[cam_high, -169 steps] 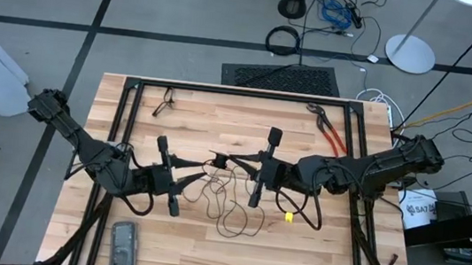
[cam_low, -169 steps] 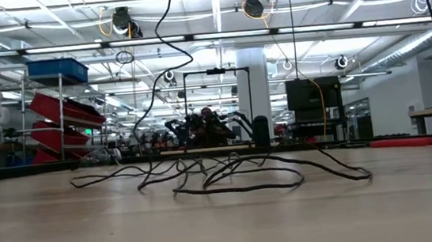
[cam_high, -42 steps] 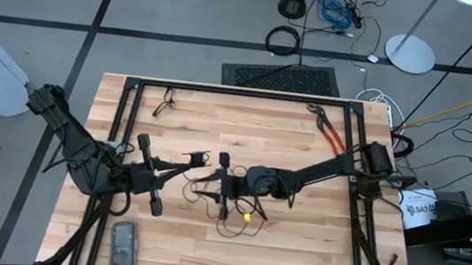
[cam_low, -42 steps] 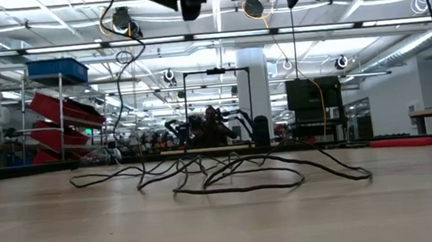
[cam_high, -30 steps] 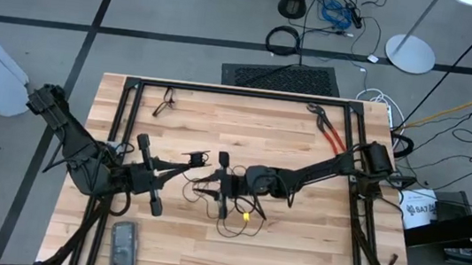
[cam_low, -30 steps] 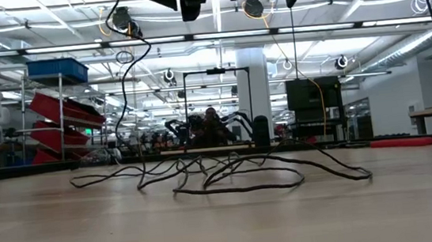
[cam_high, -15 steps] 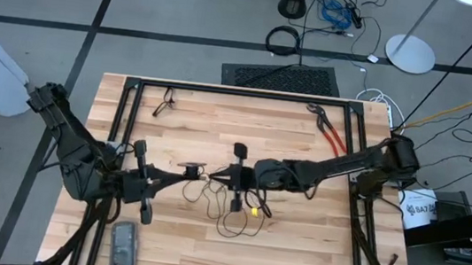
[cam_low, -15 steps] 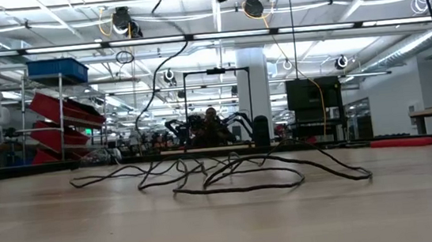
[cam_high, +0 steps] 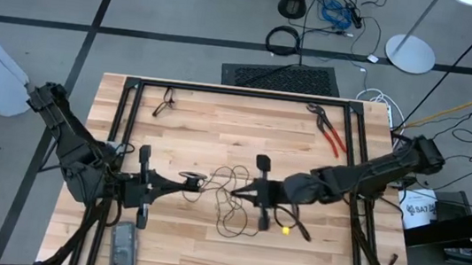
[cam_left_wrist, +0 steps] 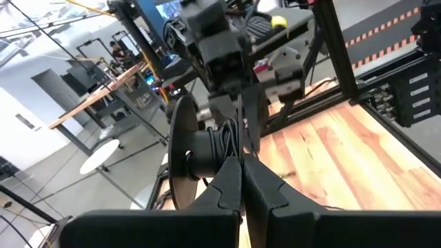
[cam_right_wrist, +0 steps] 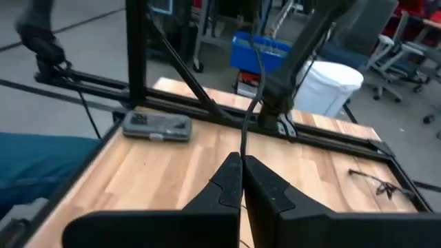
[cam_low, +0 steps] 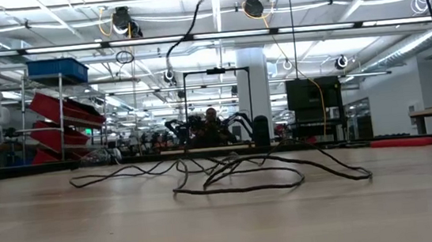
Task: Coil cords
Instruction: Coil the black wire onto the spool
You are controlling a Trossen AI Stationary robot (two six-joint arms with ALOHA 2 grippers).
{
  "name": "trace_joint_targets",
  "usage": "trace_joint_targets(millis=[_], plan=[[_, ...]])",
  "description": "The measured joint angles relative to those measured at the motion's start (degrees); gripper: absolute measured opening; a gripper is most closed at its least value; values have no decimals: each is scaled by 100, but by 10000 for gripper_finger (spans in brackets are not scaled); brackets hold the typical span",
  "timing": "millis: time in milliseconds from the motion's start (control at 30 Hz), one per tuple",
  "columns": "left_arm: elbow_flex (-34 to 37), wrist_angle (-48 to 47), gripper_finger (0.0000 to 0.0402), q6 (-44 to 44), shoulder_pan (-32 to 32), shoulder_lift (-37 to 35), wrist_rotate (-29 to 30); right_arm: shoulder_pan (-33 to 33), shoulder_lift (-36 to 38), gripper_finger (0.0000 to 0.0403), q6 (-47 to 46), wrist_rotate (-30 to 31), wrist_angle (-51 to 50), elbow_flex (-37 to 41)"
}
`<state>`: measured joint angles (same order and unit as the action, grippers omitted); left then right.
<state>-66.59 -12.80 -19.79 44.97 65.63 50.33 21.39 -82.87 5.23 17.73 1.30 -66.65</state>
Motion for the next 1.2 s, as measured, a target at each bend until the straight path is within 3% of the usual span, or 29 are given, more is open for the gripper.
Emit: trace_joint_targets(millis=[133, 300, 467, 767, 1200], plan=[[0, -27, 1, 2, 2, 4, 2, 255, 189, 0, 127, 76, -14, 0], [0, -53, 1, 101, 1, 4, -119, 602, 183, 0, 412, 660, 4, -320], [0, -243, 1, 280, -18, 4, -303, 801, -95, 0, 718, 679, 2, -736], [0, -579, 1, 601, -384, 6, -1562, 1045, -689, 0, 1331, 1262, 18, -1551], [0, 105, 1, 596, -366, -114, -1549, 1182, -888, 0, 1396, 1218, -864, -1801]])
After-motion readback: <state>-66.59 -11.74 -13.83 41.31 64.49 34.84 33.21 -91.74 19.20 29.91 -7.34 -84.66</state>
